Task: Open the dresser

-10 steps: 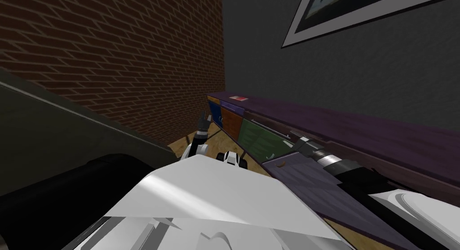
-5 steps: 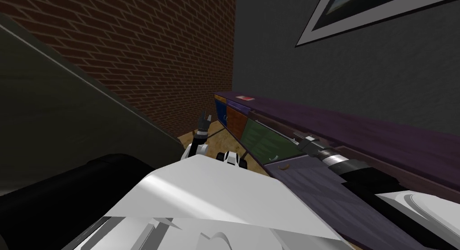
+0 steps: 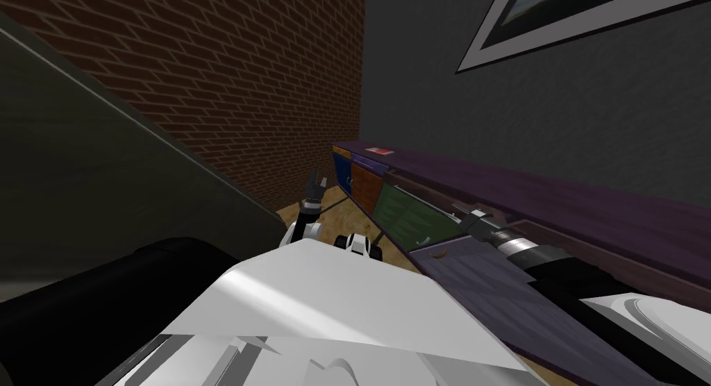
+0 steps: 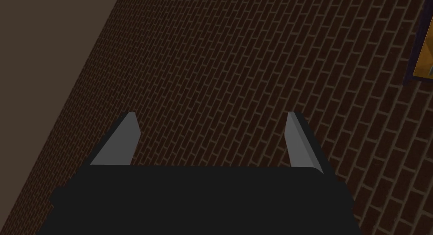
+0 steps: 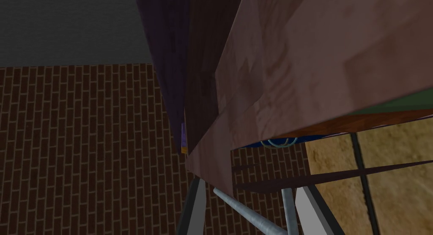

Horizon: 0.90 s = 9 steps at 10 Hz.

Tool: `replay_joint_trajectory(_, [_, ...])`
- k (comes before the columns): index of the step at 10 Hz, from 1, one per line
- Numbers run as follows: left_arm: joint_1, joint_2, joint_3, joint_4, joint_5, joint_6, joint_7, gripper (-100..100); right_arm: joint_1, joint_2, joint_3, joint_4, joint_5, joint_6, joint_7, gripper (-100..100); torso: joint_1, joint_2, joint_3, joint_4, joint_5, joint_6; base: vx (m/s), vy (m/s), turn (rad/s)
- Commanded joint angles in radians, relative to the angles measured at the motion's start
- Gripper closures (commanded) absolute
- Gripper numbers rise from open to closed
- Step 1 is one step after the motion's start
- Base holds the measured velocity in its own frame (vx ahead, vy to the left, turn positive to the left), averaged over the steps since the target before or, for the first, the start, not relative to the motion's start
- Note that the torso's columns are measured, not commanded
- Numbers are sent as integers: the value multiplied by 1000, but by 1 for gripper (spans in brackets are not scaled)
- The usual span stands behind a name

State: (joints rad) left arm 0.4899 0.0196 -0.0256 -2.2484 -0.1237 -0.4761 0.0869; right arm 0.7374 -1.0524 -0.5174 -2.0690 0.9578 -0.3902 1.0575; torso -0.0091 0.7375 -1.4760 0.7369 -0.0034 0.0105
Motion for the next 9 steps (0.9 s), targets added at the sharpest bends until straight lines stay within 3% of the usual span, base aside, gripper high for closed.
replay_joint_trajectory(1, [0, 0, 0, 0, 0, 0, 0, 0, 25, 16, 4, -57, 0, -33, 18, 100, 0, 1, 1, -1, -1, -4, 136, 26, -339])
replay_joint_trajectory(3, [0, 0, 0, 0, 0, 0, 0, 0, 39, 30, 8, -104, -1, -62, 35, 100, -1, 2, 1, -1, -2, -5, 120, 31, -364])
replay_joint_trajectory(4, [0, 0, 0, 0, 0, 0, 0, 0, 28, 3, -8, -115, -9, -57, 14, -100, -2, 2, 2, -1, -2, -4, 85, 30, -269])
replay_joint_trajectory(9, [0, 0, 0, 0, 0, 0, 0, 0, 42, -49, -89, -205, -55, -127, -27, -100, 11, -2, -1, 0, 4, -11, 116, 4, -276])
